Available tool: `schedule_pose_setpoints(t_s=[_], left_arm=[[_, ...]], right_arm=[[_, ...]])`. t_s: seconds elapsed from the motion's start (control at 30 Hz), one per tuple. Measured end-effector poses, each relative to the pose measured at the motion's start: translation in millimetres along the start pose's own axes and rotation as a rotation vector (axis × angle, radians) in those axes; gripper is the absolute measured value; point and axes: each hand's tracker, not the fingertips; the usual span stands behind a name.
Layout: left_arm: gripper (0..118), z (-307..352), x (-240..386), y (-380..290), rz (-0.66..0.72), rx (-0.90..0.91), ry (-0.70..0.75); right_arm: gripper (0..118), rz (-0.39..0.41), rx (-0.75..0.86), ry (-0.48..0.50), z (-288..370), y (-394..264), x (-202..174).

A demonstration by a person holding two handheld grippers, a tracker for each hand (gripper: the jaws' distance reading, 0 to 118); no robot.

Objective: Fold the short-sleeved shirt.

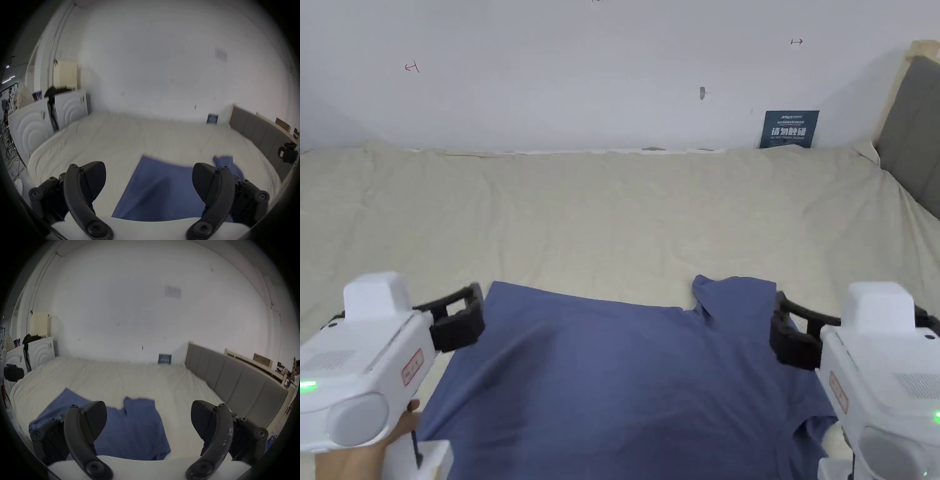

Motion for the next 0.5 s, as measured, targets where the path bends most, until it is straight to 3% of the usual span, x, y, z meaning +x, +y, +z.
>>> schedule_pose_setpoints(t_s=[0.07,0.13,0.17,0.2,0.33,0.5], left_arm=[[111,5.4,13.9,7.5,-0.020,0.096,0.002],[97,9.8,25.7,9.3,-0.054,0.159,0.002],[80,12.4,31.2,9.0,-0.063,0.177,-0.003],[42,11.4,35.0,7.1,-0.075,0.195,-0.011],[1,9.5,49.3,0.9,-0.097,0.186,-0.019],[0,-10.3,57.6,0.7,-0.095,0.111,-0.063]], right_arm=[[104,0.007,0.055,-0.011,7.3,11.1,-5.4],[84,0.015,0.112,-0.021,10.8,14.6,-8.3],[69,0.020,0.122,-0.030,12.7,16.2,-11.3],[38,0.024,0.126,-0.034,13.8,17.1,-13.8],[3,0.036,0.153,-0.046,13.4,15.8,-19.6],[1,0.023,0.151,-0.041,7.0,16.8,-19.1]])
